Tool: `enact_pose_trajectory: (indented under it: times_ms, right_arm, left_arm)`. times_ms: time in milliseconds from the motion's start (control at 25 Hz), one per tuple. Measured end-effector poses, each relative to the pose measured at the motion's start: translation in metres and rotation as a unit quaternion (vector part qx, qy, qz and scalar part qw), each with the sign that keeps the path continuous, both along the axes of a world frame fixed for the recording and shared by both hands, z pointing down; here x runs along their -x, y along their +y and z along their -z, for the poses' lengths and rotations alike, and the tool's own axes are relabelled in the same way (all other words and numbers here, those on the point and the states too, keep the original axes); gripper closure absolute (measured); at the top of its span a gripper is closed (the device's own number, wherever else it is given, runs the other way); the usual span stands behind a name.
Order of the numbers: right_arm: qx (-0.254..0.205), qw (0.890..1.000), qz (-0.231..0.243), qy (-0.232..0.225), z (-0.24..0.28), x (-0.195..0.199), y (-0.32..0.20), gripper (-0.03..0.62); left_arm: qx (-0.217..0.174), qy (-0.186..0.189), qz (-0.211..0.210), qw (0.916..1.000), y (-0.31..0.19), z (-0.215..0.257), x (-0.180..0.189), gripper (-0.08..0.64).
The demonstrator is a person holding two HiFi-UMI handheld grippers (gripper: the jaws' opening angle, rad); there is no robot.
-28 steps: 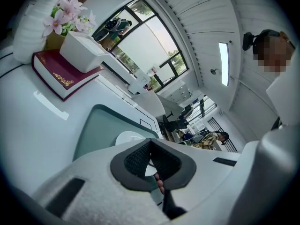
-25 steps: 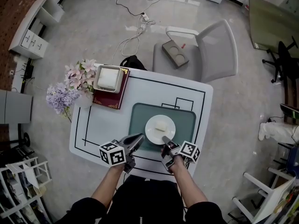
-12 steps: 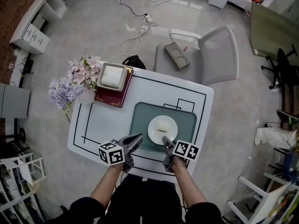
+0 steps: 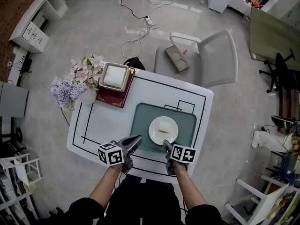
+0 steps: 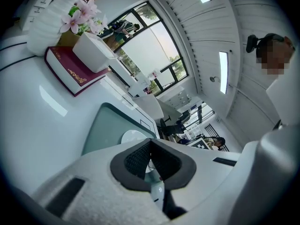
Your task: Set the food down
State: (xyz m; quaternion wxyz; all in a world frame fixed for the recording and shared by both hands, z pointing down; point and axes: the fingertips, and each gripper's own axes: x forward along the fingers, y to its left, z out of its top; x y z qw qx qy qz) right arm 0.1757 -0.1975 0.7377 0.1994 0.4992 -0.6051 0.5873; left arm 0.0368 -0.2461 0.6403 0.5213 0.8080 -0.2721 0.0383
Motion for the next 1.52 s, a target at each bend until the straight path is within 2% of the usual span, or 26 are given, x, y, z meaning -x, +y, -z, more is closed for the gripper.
enact_pose_trajectory:
  times_ms: [240,400,520,640,800,920,1240,1400,1520]
  right_arm:
    - [-0.004,0.999,-0.033,-0.005,0.000,-0.005,0.013,0.433]
    - [-0.024,0.999,-0.044,-0.002,0.010,-0.004,0.021,0.434]
    - [-0.054,0.997,-0.048,0.001,0.026,-0.001,0.025,0.434]
    - [-0.108,0.993,-0.041,0.024,0.051,0.005,0.026,0.436]
    - [-0.202,0.977,-0.023,0.058,0.094,0.019,0.034,0.472]
    - [-0.250,0.965,-0.021,0.077,0.120,0.029,0.046,0.516]
    - [-0.331,0.935,-0.020,0.124,0.171,0.048,0.088,0.568]
    - [-0.361,0.921,-0.019,0.143,0.193,0.058,0.110,0.575]
    - [-0.374,0.914,-0.017,0.156,0.203,0.065,0.126,0.581]
  left_arm:
    - [-0.002,0.006,-0.004,1.0000,0.008,0.000,0.005,0.555]
    - [-0.008,0.007,-0.011,0.9999,0.016,0.003,0.008,0.555]
    - [-0.026,0.002,-0.021,0.9995,0.023,0.009,0.009,0.555]
    - [-0.052,-0.005,-0.035,0.9980,0.033,0.020,0.008,0.555]
    - [-0.091,-0.010,-0.047,0.9946,0.048,0.040,0.006,0.555]
    - [-0.113,-0.015,-0.057,0.9918,0.063,0.049,0.006,0.555]
    - [-0.163,-0.022,-0.049,0.9852,0.105,0.079,0.019,0.555]
    - [-0.215,-0.051,-0.020,0.9751,0.119,0.099,0.033,0.555]
    - [-0.250,-0.068,-0.017,0.9658,0.133,0.114,0.038,0.555]
